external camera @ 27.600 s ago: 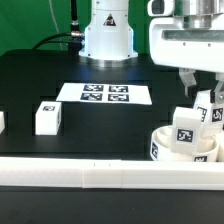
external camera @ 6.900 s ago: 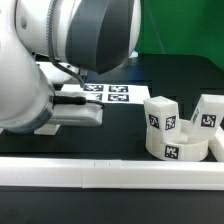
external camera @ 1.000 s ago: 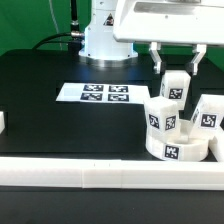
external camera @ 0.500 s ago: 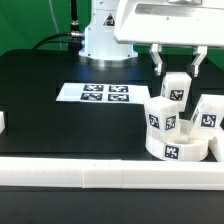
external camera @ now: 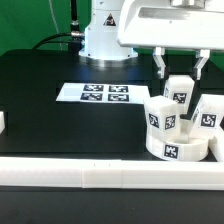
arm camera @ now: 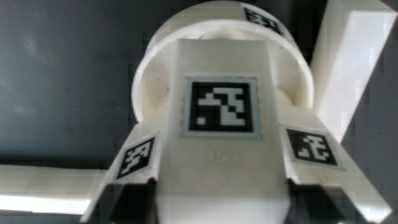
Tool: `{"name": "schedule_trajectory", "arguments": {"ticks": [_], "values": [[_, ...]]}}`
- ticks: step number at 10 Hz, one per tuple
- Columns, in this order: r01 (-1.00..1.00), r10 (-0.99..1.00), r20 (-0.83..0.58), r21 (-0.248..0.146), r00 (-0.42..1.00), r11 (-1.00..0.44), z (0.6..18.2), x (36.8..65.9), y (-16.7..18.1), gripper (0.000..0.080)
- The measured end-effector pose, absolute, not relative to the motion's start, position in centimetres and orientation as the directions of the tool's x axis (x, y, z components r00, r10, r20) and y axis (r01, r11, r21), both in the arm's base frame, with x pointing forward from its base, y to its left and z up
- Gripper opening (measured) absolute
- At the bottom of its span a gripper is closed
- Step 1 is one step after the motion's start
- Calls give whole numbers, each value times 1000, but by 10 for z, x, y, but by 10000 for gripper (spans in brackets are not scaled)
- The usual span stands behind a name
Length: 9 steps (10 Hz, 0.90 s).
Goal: Assemble stool
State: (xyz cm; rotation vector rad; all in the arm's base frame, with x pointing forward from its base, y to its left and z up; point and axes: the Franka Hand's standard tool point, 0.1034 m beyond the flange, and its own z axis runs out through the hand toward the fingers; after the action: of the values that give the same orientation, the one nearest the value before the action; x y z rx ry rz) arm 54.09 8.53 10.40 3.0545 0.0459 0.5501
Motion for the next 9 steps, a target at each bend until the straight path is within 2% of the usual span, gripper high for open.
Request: {"name": "schedule_trajectory", "arguments": {"ticks": [4,8,9], "values": [[26,44,365,53,930,-998,94,536,82,334],[45,65,422,58,904,-997,94,535,79,334],[46,67,421,59,904,-997,94,535,79,407]]}}
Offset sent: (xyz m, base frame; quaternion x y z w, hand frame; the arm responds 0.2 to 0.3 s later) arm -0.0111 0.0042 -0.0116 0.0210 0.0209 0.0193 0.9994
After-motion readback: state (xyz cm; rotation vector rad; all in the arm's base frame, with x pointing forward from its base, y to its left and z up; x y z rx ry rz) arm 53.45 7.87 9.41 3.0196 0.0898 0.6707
